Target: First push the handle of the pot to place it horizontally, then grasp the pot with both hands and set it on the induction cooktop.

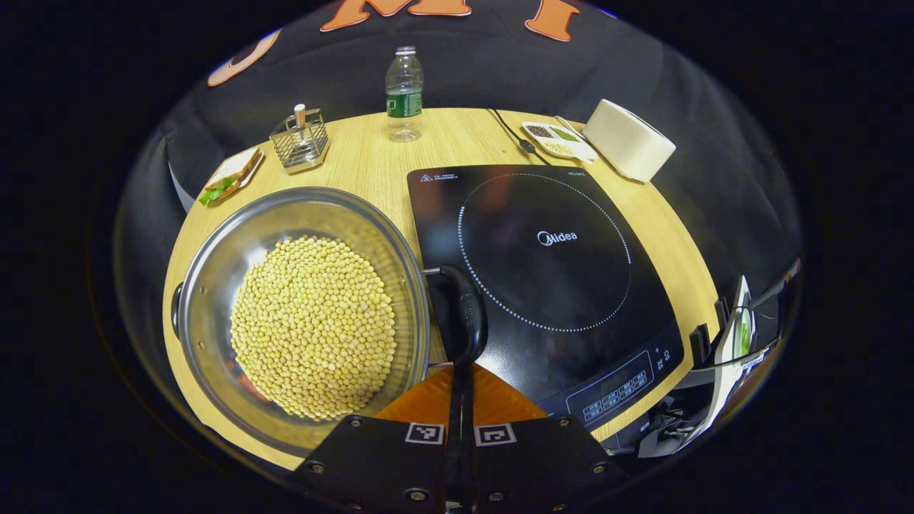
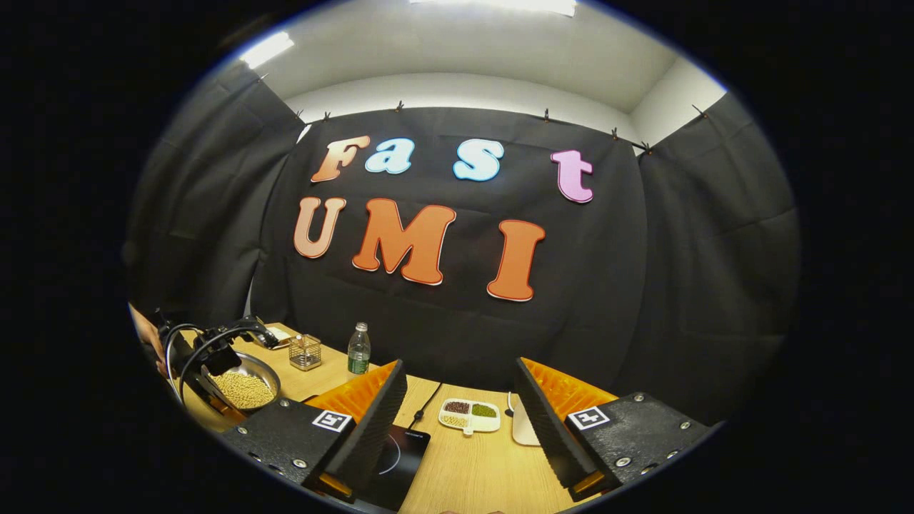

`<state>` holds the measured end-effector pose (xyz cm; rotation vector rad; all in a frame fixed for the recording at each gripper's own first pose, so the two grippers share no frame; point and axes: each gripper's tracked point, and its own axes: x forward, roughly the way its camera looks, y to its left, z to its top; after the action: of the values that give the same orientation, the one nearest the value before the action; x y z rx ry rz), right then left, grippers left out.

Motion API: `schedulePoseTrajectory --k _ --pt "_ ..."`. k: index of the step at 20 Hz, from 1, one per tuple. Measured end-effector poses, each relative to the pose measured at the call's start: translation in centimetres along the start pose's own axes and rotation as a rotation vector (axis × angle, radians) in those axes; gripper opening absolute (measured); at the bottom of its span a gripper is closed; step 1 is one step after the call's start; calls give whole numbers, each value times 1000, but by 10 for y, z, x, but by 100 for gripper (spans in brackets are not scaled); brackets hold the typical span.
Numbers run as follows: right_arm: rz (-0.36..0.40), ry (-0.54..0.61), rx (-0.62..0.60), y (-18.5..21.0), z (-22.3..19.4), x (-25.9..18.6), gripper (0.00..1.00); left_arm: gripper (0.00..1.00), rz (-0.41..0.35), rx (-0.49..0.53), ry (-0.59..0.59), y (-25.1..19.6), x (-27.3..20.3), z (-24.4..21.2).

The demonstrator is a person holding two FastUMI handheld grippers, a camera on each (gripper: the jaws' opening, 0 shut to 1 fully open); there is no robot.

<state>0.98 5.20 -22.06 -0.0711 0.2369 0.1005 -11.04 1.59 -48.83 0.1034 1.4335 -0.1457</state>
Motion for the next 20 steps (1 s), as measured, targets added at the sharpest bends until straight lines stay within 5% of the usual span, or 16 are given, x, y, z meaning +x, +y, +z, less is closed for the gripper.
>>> schedulePoseTrajectory --k 7,17,20 --pt "50 49 36 23 -14 11 94 1 6 -7 -17 1 7 9" --pt "119 273 117 40 -58 19 95 1 -26 -44 -118 21 -33 21" --pt "140 342 125 57 -72 26 95 0 118 -20 -192 76 -58 32"
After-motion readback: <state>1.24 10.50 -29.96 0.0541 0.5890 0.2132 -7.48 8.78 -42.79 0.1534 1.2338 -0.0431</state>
